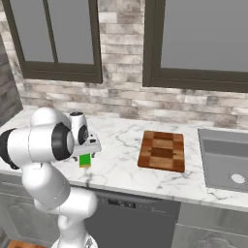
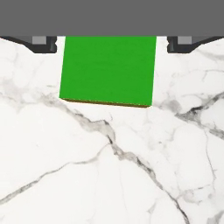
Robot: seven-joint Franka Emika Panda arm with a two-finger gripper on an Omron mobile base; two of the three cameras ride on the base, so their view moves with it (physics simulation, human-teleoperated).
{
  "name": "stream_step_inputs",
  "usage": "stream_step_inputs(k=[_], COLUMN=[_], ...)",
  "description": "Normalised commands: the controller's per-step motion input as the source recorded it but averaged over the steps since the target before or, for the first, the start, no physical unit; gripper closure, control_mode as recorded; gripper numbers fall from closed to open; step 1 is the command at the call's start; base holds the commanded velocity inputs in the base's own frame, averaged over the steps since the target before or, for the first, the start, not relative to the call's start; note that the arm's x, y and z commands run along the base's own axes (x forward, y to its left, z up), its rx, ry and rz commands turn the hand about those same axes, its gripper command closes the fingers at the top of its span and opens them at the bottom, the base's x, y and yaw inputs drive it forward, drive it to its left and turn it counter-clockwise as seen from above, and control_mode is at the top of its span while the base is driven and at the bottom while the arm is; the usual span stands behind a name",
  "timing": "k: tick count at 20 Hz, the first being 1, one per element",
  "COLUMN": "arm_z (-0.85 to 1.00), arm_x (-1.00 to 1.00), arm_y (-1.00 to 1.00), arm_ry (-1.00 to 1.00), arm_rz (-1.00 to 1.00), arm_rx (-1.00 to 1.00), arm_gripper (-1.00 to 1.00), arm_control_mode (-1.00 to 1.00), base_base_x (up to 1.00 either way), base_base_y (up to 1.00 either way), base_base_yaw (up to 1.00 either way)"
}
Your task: Pick up the sponge from the counter and clean the cutting board by briefly scrubbing or pressing down on the cutting board. Once finished, release the sponge.
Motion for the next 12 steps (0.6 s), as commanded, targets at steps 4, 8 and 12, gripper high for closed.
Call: stream_step_inputs(k=[4,8,12], arm_z=[0.00,0.00,0.00], arm_x=[0.06,0.06,0.02], arm_y=[0.00,0.00,0.00], arm_ry=[0.00,0.00,0.00], arm_rz=[0.00,0.00,0.00], arm_rx=[0.00,0.00,0.00], arm_gripper=[-1.00,-1.00,-1.00], arm_control_mode=[-1.00,-1.00,-1.00], base_base_x=[0.00,0.00,0.00], base_base_y=[0.00,0.00,0.00], base_base_yaw=[0.00,0.00,0.00])
